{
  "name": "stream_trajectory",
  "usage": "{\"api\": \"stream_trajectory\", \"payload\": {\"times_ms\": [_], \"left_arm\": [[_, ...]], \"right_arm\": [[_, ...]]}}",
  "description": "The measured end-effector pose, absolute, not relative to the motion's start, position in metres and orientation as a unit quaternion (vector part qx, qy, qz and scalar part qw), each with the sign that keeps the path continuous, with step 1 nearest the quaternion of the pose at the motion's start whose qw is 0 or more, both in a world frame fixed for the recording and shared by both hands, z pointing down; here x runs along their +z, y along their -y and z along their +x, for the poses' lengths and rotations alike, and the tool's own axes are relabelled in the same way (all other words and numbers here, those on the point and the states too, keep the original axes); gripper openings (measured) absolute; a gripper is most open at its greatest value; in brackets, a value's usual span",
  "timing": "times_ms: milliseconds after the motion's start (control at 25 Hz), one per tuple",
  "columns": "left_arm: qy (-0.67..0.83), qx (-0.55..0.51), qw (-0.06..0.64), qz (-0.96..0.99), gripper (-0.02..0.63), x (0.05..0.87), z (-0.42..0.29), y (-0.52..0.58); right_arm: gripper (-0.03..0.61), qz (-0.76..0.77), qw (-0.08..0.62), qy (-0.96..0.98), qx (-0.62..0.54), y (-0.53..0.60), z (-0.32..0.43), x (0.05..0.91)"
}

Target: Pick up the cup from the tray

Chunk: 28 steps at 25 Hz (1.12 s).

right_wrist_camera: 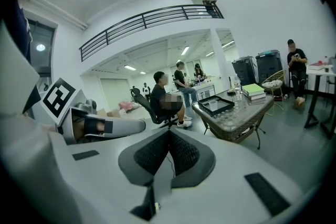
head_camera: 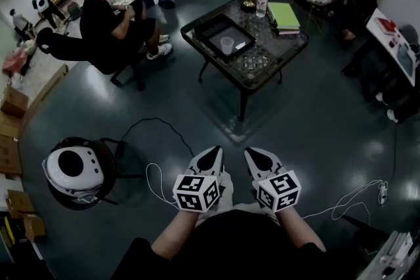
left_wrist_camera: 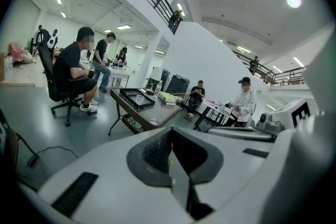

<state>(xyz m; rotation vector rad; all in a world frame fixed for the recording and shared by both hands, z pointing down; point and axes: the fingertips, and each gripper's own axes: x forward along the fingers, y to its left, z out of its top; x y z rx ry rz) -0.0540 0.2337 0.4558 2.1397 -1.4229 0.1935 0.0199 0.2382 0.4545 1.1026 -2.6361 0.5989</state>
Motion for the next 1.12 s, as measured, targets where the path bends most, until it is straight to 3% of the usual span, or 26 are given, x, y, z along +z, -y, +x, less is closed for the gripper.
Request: {"api": "stream_trajectory", "payload": {"times_ms": [1120], "left_arm": [[0.478,0.115,0.275,0.826,0.011,0.453,-0.104,-0.055]], "right_arm": [[0.011,0.411,0.101,0.880,0.214,-0.060,-0.046,0.448]]}}
